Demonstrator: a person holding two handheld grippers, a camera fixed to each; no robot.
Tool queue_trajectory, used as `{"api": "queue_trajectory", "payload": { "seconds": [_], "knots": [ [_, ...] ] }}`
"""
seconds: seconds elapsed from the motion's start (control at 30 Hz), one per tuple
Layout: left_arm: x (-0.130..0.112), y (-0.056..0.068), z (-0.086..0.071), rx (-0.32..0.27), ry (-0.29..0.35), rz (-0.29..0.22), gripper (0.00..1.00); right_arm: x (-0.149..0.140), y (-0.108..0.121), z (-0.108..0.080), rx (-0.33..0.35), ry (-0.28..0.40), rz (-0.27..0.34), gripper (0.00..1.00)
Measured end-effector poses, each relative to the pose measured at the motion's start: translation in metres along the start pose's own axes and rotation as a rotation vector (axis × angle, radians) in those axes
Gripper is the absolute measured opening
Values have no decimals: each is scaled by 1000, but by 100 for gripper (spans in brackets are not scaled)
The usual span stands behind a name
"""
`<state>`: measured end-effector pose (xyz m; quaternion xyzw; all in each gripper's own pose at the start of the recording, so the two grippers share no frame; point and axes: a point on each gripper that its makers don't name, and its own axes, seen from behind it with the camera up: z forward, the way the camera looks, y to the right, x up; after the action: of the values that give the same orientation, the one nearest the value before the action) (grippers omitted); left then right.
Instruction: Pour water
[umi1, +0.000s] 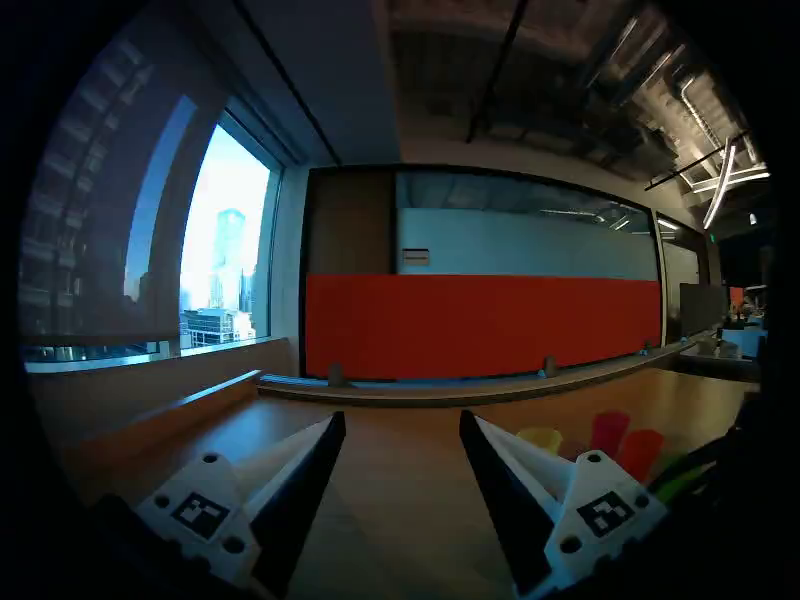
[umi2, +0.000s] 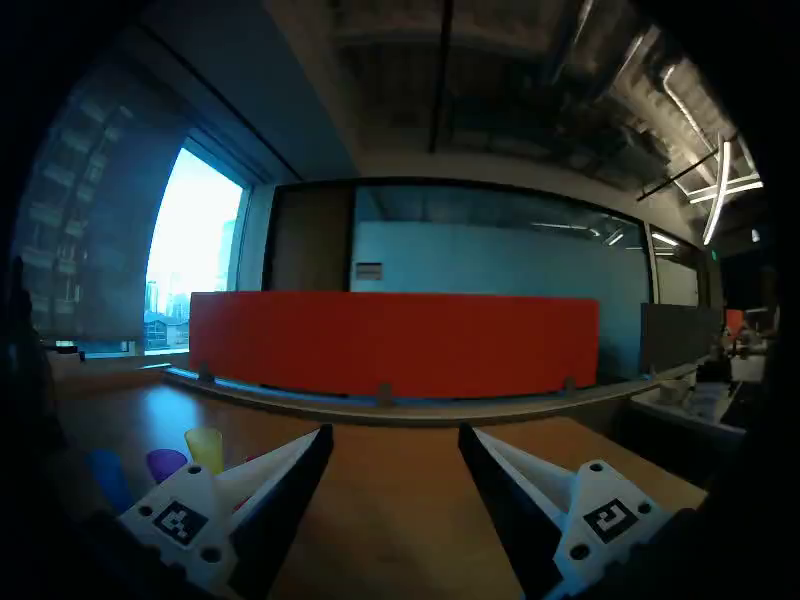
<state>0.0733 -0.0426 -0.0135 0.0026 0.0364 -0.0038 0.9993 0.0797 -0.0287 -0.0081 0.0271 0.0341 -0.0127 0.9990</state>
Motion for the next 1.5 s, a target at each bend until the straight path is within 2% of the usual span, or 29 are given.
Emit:
{"api": "queue_trajectory", "payload": {
  "seconds": [0.4, 0.9, 1.2, 1.5],
  "knots": [
    [-10, 2, -1, 34, 4, 64, 84, -3, -3, 6, -3, -43, 14, 97],
    [-30, 5, 3, 51, 1, 37, 84, -9, 4, 11, -23, -68, 36, 97],
    [-37, 13, 5, 48, -1, 41, 84, -12, 6, 11, -37, -76, 33, 97],
    [-43, 15, 5, 57, -5, 32, 84, -15, 8, 11, -43, -81, 29, 97]
  ]
}}
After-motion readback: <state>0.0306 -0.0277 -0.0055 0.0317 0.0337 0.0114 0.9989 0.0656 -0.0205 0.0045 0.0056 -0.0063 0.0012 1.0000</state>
